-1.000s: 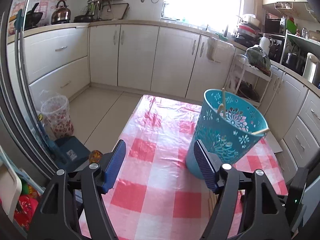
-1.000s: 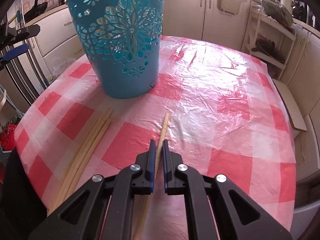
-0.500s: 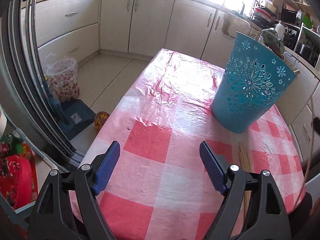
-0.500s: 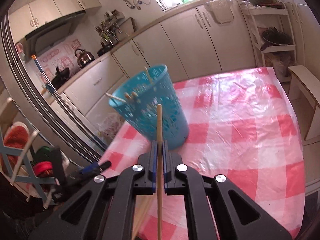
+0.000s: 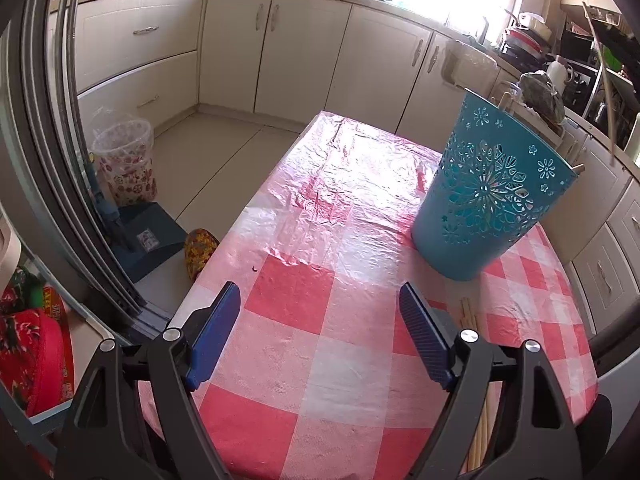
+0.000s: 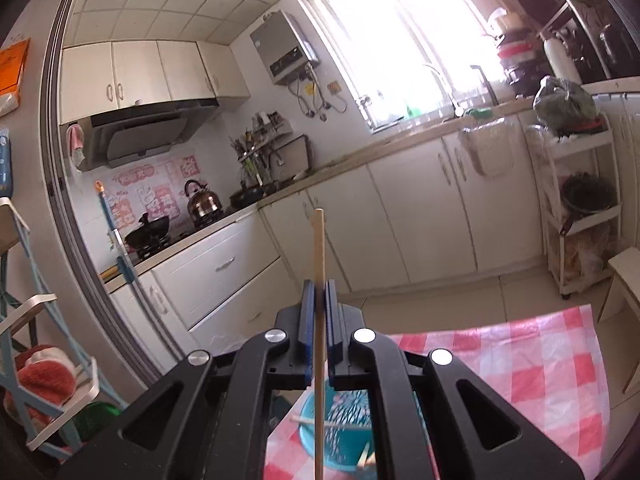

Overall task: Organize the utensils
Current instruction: 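Carry the stick in the right gripper over the teal basket and release it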

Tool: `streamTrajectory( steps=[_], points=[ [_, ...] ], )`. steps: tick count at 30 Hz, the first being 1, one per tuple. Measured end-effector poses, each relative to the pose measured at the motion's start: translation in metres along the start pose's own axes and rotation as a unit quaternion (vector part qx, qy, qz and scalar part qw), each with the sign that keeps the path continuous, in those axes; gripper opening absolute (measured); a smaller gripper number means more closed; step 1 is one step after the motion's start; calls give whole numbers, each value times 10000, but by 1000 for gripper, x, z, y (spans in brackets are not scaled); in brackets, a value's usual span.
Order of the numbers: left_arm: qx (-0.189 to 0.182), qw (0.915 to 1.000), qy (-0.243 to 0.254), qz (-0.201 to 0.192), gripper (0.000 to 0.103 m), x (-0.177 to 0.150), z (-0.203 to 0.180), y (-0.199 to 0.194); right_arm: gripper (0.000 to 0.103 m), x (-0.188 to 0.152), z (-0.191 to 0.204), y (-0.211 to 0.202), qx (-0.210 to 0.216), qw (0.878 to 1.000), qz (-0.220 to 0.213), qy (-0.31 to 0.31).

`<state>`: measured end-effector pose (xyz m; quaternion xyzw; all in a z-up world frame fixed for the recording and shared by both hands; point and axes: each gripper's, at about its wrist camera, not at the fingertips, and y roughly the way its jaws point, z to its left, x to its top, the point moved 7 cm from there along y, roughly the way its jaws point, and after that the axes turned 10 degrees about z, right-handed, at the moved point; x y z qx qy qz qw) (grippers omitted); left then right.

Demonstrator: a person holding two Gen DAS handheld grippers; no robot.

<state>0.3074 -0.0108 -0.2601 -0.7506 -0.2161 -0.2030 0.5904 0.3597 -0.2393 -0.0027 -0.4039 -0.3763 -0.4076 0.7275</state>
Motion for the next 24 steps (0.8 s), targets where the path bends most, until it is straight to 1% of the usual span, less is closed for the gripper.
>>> streamTrajectory(
  steps=[2, 5, 7, 9, 11, 14, 19, 21, 24],
  points=[
    [-28, 10000, -39, 5, 78, -1, 2, -1, 6, 1, -3, 18, -314, 9993, -177, -75],
    [-66, 9999, -94, 34, 78, -3, 4, -3, 6, -13, -9, 45, -768, 9966, -197, -234],
    [-92, 9999, -127, 68, 78, -4, 6, -3, 6, -29, -11, 59, -941, 9949, -65, -369],
    [-89, 9998, -145, 96, 79, -5, 8, -3, 7, -51, -14, 73, -979, 9937, 227, -492],
    [-68, 9999, -131, 85, 79, -5, 8, -5, 7, -67, -16, 77, -1017, 9921, 435, -587],
    [-35, 9999, -107, 78, 79, -5, 7, -8, 8, -81, -15, 63, -985, 9915, 565, -633],
    [-18, 10000, -58, 29, 81, -6, 0, -20, 20, -91, -3, 13, -949, 9913, 452, -798],
    [9, 10000, -2, 18, 82, -8, -4, -25, 22, -98, 0, -7, -941, 9910, 489, -818],
    [58, 9999, 118, -16, 83, -10, -13, -36, 28, -113, -3, -33, -1011, 9901, 622, -746]
  ],
)
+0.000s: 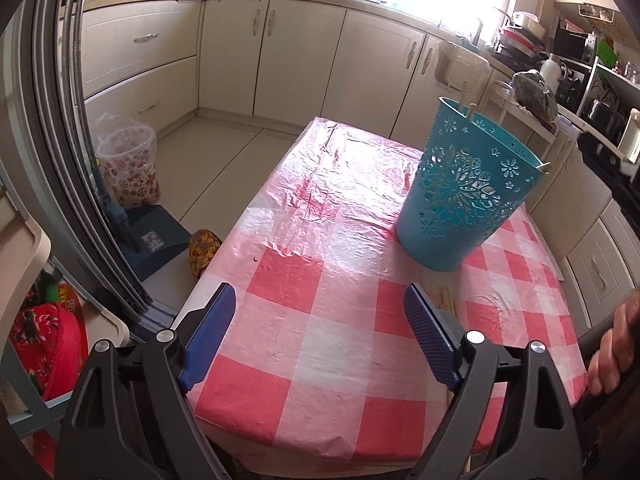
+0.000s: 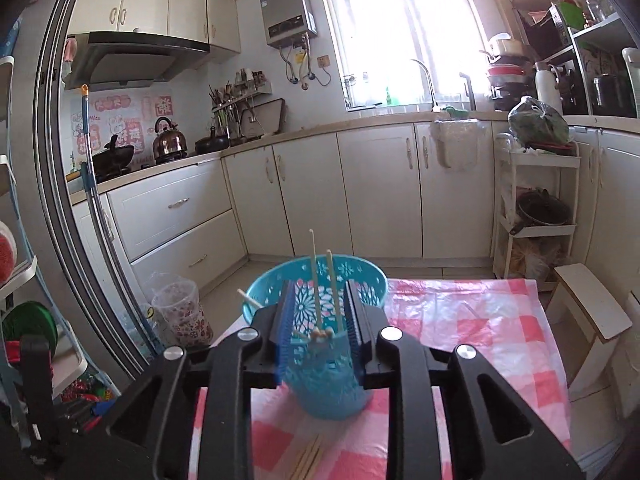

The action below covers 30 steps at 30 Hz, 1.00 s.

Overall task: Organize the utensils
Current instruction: 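Carry the stick in the right gripper over the teal basket and release it, then lower both grippers back toward the remaining sticks on the table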

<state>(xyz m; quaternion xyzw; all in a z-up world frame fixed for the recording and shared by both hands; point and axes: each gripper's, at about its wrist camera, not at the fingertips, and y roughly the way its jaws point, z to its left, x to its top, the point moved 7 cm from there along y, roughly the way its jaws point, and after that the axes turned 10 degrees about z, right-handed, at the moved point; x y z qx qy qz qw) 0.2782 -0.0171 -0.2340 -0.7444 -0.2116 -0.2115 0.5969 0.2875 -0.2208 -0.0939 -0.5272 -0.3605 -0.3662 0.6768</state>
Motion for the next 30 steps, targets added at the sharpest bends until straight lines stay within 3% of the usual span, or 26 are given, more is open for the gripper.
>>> streamTrajectory(
  steps=[12, 24, 30],
  points=[
    [241, 9984, 473, -213, 90, -9, -26, -45, 40, -86, -28, -37, -258, 9938, 849, 676],
    [362, 9958, 715, -450, 95, -15, -34, -84, 50, -96, -11, -50, -172, 9931, 933, 692],
    [383, 9946, 816, -509, 95, -17, -36, -95, 51, -107, 0, -50, -114, 9921, 1054, 670]
  ],
)
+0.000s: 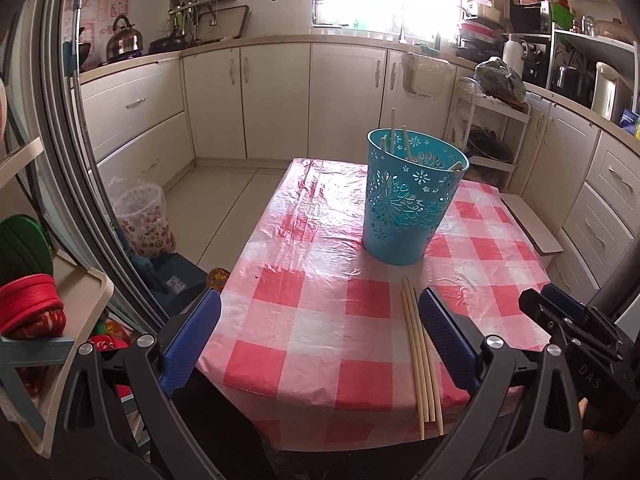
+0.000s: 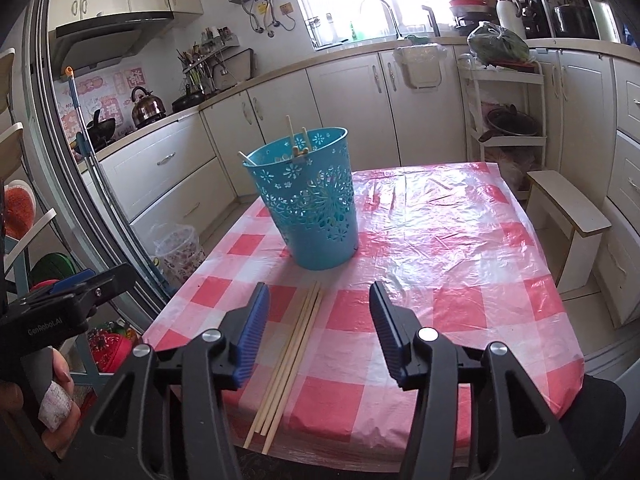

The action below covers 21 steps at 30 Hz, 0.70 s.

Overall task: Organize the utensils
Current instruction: 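Lower both grippers back toward the remaining sticks on the table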

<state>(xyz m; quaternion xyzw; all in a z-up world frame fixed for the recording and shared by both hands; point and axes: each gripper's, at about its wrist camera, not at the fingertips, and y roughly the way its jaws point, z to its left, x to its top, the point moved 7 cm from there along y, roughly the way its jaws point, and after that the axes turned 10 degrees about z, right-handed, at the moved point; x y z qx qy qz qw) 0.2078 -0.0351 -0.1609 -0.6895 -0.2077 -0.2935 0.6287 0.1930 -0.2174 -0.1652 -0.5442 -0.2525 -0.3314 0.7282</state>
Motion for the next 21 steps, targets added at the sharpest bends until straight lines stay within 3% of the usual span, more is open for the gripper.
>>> streamTrajectory(
  steps=[14, 20, 21],
  points=[
    [-87, 9999, 4, 62, 95, -10, 4, -15, 51, -11, 15, -12, -221, 9995, 90, -184],
    [-85, 9992, 44, 398, 95, -26, 11, -1, 51, -33, 22, 26, -356, 9950, 842, -408],
    [-109, 9988, -19, 487, 95, -29, 14, 5, 46, -36, 20, 37, -365, 9936, 976, -427]
  ],
)
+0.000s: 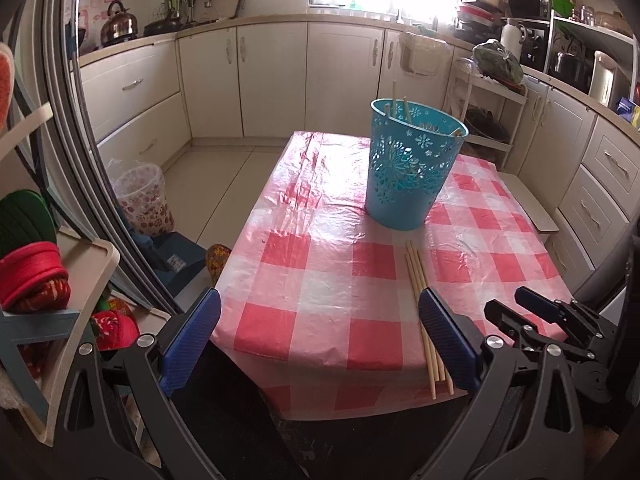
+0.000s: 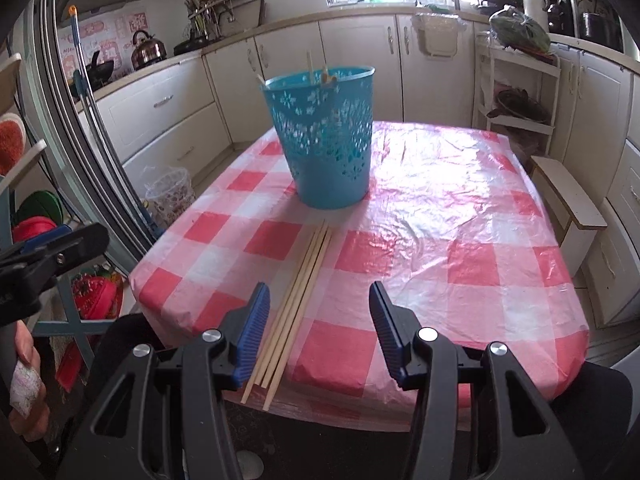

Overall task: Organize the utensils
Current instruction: 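Lower both grippers back toward the remaining sticks on the table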

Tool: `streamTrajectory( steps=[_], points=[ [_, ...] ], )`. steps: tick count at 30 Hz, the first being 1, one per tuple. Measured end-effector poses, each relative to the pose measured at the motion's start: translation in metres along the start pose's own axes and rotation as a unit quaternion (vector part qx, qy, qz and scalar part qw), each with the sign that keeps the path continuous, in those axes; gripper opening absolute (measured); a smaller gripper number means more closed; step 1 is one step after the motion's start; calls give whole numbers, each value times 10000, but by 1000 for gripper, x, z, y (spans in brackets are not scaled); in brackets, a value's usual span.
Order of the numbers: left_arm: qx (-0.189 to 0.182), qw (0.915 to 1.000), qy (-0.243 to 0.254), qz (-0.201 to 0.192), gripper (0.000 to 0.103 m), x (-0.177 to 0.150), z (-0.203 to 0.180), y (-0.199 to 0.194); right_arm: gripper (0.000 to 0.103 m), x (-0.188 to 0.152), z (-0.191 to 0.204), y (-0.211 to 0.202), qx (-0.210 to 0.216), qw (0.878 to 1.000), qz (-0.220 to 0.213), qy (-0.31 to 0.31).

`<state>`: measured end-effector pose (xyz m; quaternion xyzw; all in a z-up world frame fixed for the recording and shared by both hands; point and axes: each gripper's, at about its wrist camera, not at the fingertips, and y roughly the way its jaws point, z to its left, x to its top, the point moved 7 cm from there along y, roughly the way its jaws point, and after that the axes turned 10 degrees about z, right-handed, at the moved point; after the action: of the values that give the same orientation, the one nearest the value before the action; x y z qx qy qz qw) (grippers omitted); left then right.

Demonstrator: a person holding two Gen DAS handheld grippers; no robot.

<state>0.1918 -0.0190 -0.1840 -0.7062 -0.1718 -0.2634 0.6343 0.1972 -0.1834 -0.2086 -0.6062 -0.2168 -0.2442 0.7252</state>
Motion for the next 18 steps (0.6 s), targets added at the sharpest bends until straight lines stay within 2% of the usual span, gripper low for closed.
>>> streamTrajectory(
  steps=[1, 5, 12, 18],
  points=[
    [-31, 9999, -70, 89, 95, -1, 3, 6, 38, 0, -1, 11, -5, 9999, 118, 3],
    [-105, 9995, -155, 263, 95, -4, 6, 25, 27, 2, -3, 49, 52, 9989, 445, 105],
    [-172, 9988, -118, 432, 95, -2, 0, 51, 25, 12, -3, 80, 9, 9982, 584, 97],
    [-282, 9979, 51, 583, 95, 1, -16, 69, 23, 19, -8, 87, -147, 9983, 550, -113]
  ],
)
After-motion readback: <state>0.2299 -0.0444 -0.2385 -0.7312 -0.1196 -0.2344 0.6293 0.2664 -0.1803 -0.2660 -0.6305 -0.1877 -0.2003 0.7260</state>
